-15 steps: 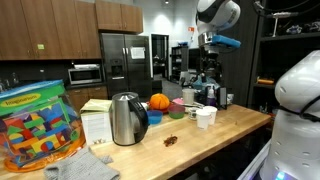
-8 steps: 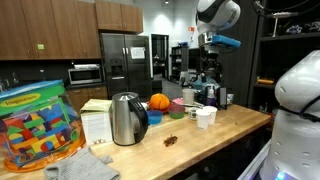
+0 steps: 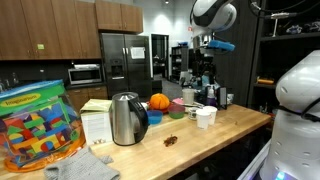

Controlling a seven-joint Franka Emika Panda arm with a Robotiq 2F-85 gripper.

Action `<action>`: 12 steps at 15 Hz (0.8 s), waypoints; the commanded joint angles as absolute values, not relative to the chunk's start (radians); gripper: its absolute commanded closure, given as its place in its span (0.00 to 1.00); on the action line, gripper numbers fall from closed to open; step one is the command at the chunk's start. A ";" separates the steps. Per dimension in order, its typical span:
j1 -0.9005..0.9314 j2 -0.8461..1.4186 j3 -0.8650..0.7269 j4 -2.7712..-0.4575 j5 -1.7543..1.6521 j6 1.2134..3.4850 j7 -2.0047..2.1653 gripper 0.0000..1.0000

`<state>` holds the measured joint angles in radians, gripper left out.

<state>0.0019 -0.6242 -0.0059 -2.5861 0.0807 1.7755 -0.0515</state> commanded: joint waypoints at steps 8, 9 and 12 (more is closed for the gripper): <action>0.151 -0.633 0.186 -2.723 0.035 2.198 0.006 0.00; 0.160 -0.628 0.213 -2.727 0.027 2.239 0.032 0.00; 0.177 -0.613 0.291 -2.738 -0.014 2.359 0.120 0.00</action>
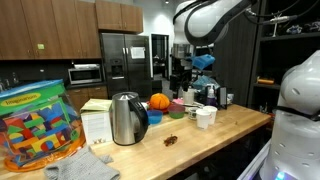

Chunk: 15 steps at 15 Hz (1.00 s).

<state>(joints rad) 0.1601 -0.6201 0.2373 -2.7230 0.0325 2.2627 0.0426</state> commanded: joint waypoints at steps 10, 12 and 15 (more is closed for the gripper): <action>0.407 -0.609 0.328 -2.715 -0.047 2.382 -0.056 0.00; 0.414 -0.618 0.331 -2.698 -0.068 2.257 -0.082 0.00; 0.416 -0.614 0.341 -2.709 -0.063 2.285 -0.051 0.00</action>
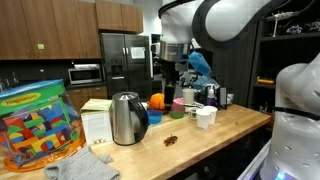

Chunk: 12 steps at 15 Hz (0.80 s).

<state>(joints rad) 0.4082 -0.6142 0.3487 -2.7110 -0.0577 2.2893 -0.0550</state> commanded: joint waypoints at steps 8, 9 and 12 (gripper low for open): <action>0.562 -0.561 0.220 -2.765 0.162 2.586 -0.236 0.00; 0.592 -0.540 0.206 -2.758 0.176 2.631 -0.283 0.00; 0.689 -0.475 0.149 -2.724 0.187 2.700 -0.425 0.00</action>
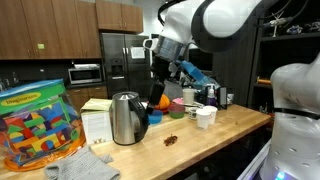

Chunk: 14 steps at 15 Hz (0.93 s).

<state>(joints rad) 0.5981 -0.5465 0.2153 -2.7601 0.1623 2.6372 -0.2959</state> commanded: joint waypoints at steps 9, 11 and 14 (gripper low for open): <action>0.785 -0.361 0.057 -2.647 0.147 2.722 -0.705 0.00; 0.739 -0.345 0.082 -2.639 0.106 2.713 -0.697 0.00; 0.681 -0.321 0.109 -2.643 0.010 2.686 -0.694 0.00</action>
